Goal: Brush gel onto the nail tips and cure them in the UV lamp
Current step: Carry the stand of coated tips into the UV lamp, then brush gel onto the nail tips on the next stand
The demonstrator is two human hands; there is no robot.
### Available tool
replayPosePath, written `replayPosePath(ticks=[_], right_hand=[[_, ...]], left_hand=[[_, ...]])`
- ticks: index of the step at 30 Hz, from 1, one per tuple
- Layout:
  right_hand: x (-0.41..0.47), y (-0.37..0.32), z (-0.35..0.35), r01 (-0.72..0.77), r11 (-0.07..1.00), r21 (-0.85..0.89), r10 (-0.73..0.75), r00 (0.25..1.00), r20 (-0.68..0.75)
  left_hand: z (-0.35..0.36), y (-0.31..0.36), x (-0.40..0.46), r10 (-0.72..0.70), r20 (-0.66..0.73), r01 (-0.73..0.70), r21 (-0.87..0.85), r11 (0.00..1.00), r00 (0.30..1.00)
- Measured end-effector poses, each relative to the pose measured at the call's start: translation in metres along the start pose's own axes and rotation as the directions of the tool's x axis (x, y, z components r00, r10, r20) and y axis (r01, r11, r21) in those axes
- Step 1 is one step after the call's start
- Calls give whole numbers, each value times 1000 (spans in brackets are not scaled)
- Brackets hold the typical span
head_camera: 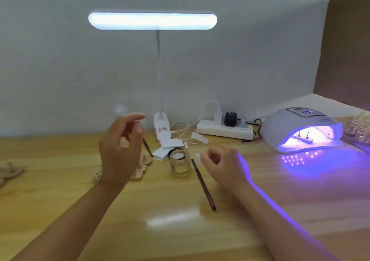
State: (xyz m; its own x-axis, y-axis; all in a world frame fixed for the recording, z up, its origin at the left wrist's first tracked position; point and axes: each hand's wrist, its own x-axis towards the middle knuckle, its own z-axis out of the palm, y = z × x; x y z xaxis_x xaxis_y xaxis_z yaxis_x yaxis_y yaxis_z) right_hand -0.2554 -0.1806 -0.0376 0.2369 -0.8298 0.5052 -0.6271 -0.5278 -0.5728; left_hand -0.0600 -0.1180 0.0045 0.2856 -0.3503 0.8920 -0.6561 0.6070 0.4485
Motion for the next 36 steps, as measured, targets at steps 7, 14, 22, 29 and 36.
replayPosePath(ticks=[7,14,22,29,36], right_hand=[[-8,-18,6,29,898,-439,122,943,311],[-10,-28,10,153,872,-465,67,904,422],[7,-16,-1,-220,914,342,173,971,163],[8,-26,-5,-305,310,901,300,930,212],[1,-22,3,-198,560,805,351,936,-14]], left_hand=[[-77,-55,-29,-285,151,179,491,853,947],[-88,-71,-27,-616,64,473,581,663,785],[-99,-89,-26,-774,198,629,481,611,602],[-113,-86,-25,-725,461,548,475,688,511],[-112,-72,-20,-694,548,456,524,720,467]])
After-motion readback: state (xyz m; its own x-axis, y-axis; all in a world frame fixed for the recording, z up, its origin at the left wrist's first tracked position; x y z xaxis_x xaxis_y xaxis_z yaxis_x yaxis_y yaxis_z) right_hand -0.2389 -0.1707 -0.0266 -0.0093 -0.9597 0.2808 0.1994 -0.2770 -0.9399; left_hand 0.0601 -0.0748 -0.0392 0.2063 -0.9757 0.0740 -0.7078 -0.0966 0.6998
